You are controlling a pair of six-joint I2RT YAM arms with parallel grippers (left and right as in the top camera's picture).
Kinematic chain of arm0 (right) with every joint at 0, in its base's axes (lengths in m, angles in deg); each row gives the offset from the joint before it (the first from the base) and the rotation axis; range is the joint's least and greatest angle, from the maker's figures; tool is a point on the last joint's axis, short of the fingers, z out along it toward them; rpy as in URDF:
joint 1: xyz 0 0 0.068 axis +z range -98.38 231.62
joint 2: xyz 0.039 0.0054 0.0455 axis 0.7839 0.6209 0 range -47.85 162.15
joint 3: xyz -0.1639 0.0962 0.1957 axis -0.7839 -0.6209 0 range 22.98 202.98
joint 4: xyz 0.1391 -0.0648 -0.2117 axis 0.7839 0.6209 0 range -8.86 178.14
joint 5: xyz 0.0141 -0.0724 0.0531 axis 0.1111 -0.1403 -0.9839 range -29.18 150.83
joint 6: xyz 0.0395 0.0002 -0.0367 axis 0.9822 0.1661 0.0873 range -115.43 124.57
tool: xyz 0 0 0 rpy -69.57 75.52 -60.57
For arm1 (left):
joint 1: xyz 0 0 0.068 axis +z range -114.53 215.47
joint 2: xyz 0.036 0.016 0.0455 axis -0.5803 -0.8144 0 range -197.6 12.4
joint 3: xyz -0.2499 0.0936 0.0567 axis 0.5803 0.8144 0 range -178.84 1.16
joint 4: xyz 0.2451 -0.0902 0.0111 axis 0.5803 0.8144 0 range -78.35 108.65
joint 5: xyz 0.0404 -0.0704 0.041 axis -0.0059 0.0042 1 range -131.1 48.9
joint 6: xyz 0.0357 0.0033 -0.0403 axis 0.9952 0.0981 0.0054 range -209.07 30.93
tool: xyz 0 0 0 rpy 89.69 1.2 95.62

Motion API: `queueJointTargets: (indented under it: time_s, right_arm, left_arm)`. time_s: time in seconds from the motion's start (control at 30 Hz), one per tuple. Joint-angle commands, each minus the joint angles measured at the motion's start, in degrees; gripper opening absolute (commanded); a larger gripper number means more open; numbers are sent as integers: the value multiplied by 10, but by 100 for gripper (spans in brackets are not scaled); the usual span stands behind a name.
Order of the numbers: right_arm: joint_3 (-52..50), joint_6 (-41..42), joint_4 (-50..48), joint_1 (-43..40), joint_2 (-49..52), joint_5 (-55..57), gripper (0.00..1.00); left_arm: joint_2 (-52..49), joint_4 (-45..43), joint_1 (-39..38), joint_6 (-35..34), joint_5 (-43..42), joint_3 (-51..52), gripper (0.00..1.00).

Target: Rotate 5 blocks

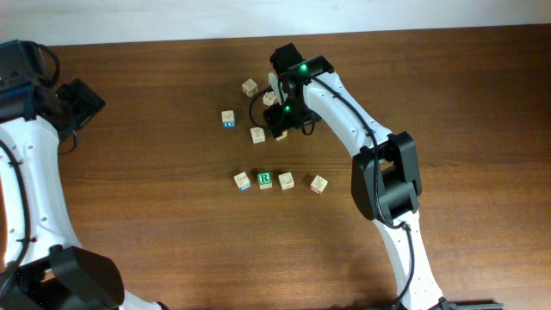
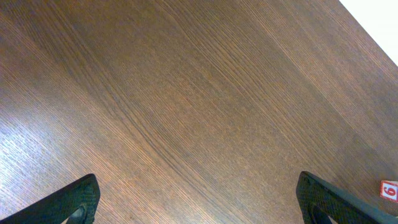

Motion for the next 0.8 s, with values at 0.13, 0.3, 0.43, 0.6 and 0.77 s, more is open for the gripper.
queueJointTargets:
  time_s: [0.13, 0.3, 0.43, 0.6, 0.77]
  right_arm:
    - [-30, -17, -50, 3, 0, -7, 70]
    - [-39, -19, -79, 3, 2, -7, 44]
    - [-39, -19, -83, 3, 5, -7, 42]
    - [-39, 19, -47, 2, 5, -3, 38]
    - [-38, 92, 33, -15, 5, -3, 38]
  left_arm:
    - [3, 0, 1, -7, -3, -8, 99]
    - [3, 0, 1, -7, -3, -8, 99]
    - [3, 0, 1, -7, -3, -8, 99]
    - [3, 0, 1, -7, -4, -8, 99]
    - [3, 0, 1, -7, -3, -8, 99]
